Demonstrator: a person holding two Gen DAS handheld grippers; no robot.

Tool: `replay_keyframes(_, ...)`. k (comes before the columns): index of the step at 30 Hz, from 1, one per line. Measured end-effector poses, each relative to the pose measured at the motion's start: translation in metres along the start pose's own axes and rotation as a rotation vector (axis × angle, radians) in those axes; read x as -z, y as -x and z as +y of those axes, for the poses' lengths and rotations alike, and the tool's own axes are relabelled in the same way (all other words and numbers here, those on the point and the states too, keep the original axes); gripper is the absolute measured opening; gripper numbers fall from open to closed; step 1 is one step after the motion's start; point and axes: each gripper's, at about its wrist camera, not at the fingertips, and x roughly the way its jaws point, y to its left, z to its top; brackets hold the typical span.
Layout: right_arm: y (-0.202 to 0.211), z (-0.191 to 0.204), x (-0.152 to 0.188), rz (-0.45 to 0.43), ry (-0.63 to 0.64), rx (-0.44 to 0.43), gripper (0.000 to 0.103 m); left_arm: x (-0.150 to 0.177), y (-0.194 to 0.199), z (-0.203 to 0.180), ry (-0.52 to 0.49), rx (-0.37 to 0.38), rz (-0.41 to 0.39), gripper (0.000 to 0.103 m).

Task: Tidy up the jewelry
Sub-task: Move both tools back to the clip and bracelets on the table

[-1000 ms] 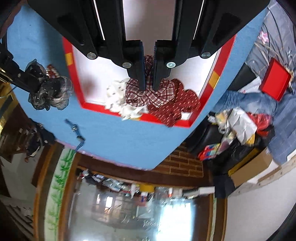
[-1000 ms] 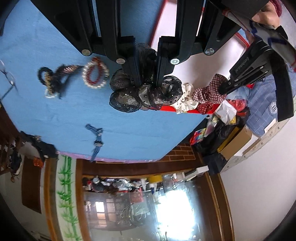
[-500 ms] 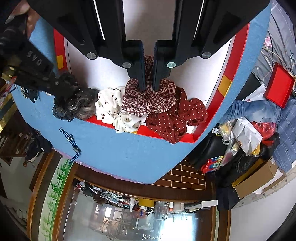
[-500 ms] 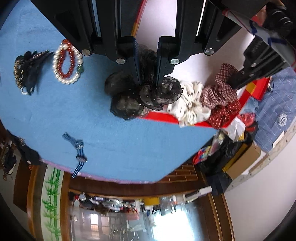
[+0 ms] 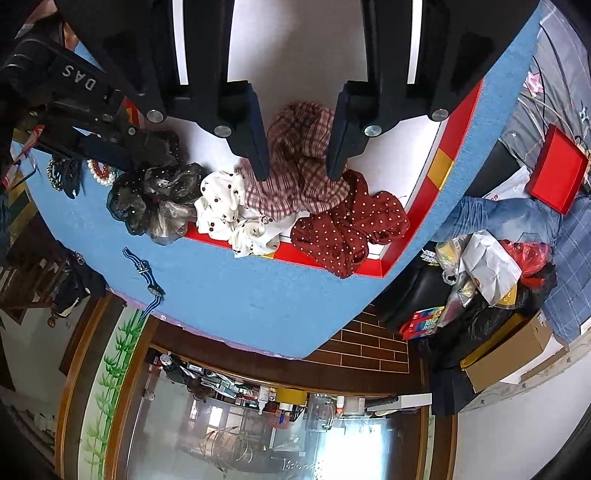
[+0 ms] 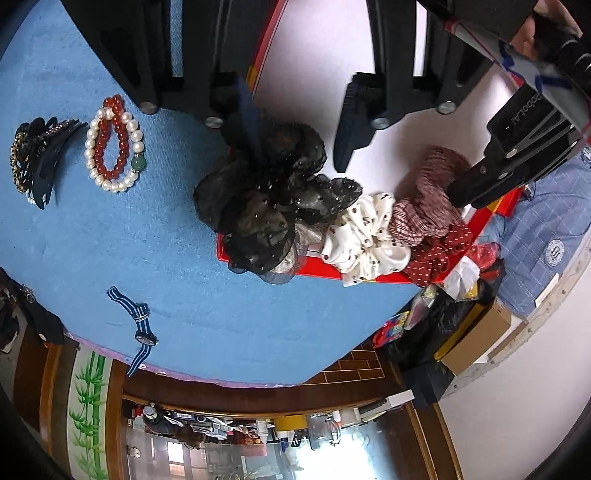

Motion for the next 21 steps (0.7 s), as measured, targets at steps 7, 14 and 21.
replay_keyframes(7, 0.024, -0.005, 0.001, -0.040, -0.032, -0.028, 0.047, -0.001, 0.015, -0.006, -0.015, 0.001, -0.024, 0.031)
replay_keyframes(14, 0.054, -0.024, 0.003, -0.097, -0.086, -0.036, 0.047, -0.001, 0.030, -0.024, -0.051, 0.013, -0.048, 0.031)
replay_keyframes(21, 0.082, -0.070, 0.012, -0.145, -0.177, -0.002, 0.047, 0.004, 0.039, -0.057, -0.120, 0.032, -0.051, 0.033)
